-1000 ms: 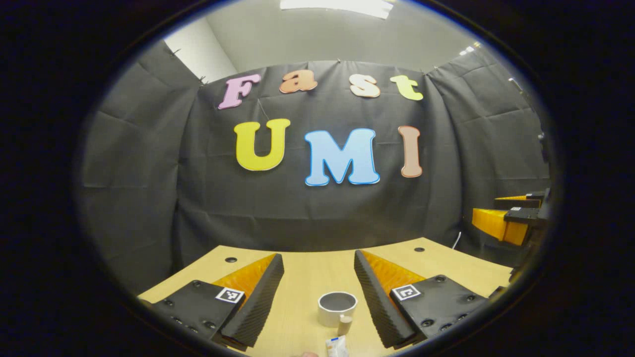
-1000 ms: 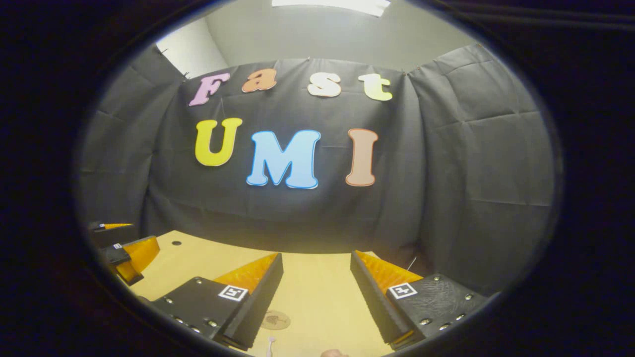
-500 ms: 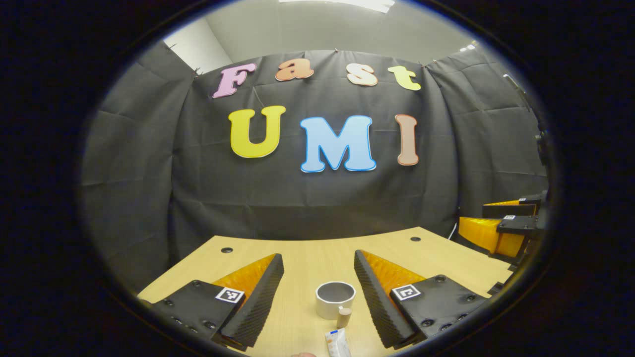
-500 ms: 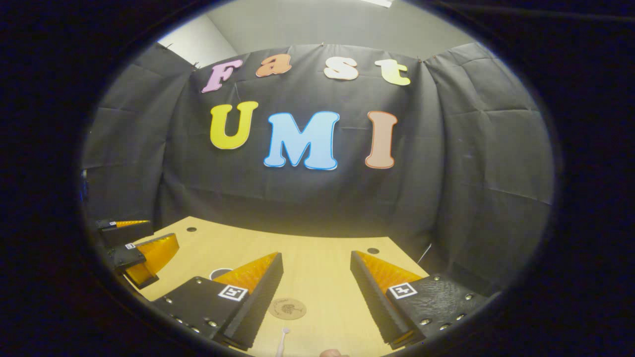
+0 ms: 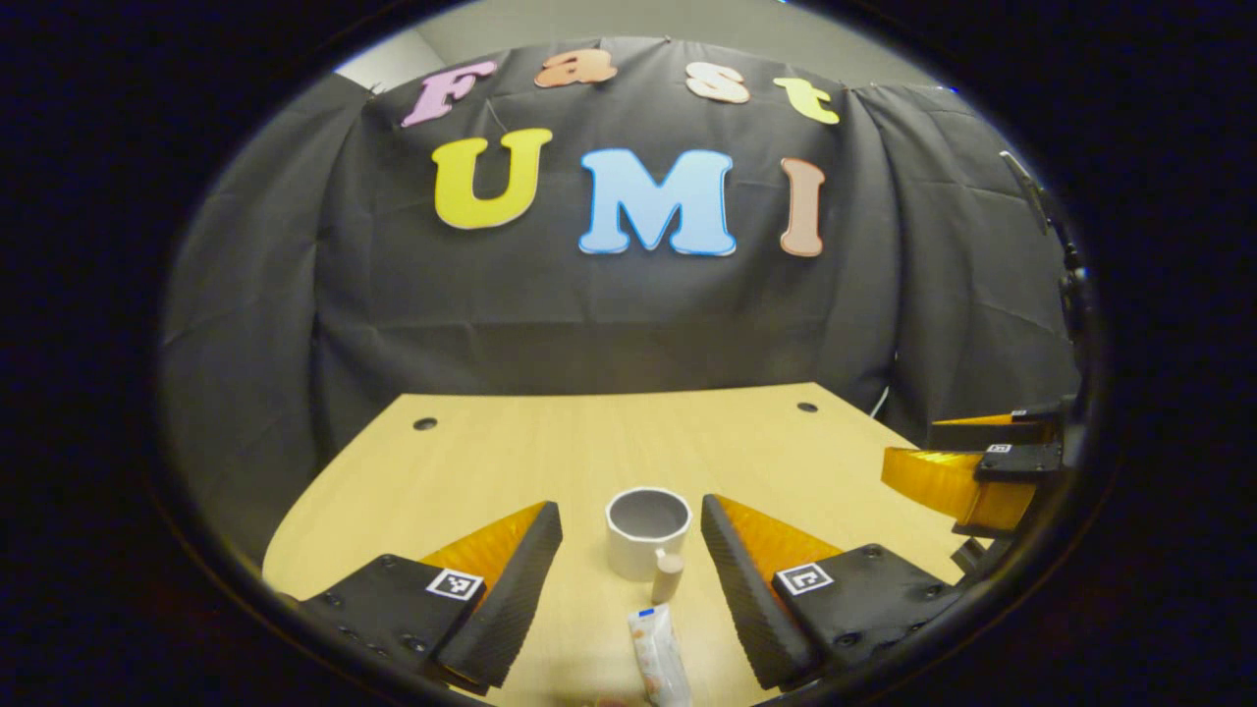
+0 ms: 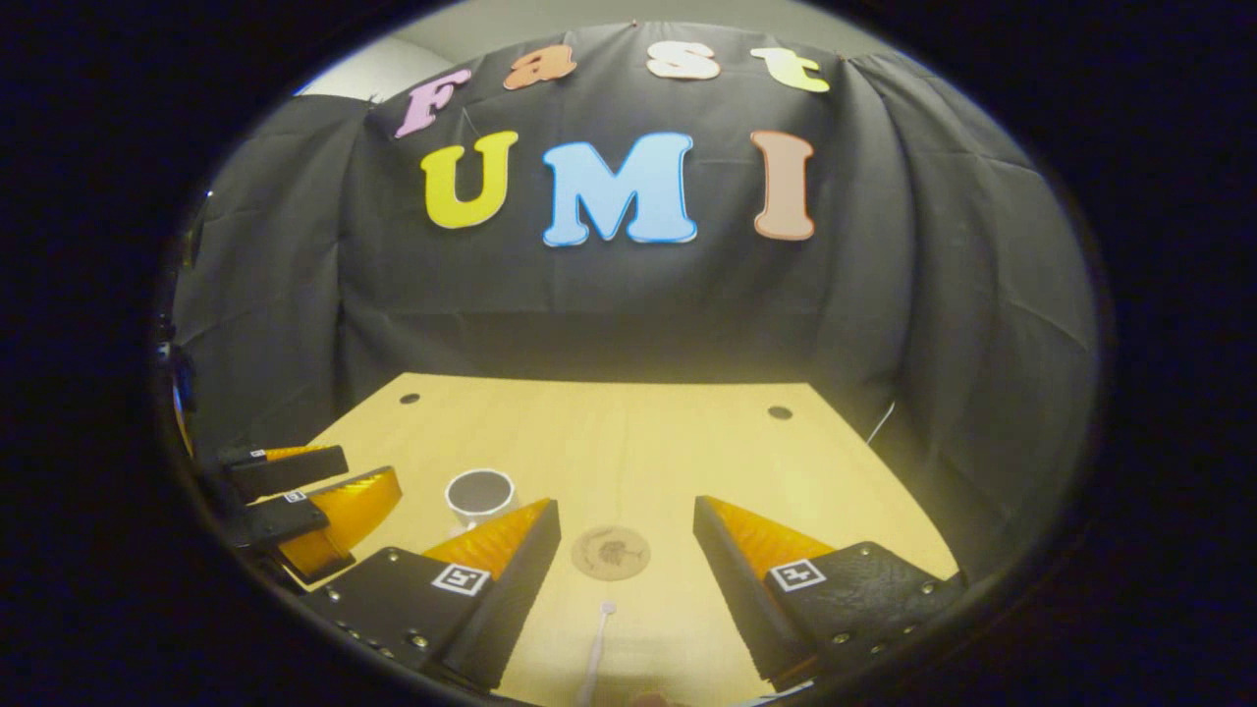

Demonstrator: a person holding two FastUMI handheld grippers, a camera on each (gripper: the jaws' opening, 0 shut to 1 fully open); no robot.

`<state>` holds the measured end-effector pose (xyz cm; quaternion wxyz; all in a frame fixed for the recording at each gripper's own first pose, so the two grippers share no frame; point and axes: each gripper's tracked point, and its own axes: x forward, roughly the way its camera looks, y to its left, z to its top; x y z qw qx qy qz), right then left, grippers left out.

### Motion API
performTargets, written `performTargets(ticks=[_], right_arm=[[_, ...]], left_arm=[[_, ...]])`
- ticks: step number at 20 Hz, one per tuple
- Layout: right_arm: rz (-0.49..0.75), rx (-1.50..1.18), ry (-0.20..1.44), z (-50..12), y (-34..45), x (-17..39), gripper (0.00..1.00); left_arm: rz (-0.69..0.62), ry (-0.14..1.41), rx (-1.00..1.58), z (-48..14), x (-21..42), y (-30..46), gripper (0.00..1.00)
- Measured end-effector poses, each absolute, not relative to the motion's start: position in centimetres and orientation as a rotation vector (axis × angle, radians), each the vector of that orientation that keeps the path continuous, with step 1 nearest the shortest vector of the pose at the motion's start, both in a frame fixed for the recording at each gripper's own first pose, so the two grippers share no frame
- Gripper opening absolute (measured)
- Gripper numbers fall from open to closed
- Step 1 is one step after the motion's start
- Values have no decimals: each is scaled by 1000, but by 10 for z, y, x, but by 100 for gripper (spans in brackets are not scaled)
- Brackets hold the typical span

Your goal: Put the toothbrush and toothpaste on the desktop into the cup, then pick up the cup and place it on the coaster on the desktop.

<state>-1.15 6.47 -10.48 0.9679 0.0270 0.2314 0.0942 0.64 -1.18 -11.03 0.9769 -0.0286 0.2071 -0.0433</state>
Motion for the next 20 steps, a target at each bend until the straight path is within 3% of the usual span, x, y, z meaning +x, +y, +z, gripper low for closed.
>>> performTargets(ticks=[10,20], right_arm=[[171,132,933,-206,77,-45,89],[211,78,1191,-226,95,-69,89]], left_arm=[[-112,845,-104,-213,-13,-26,93],[-78,1178,-156,-272,-53,-29,95]])
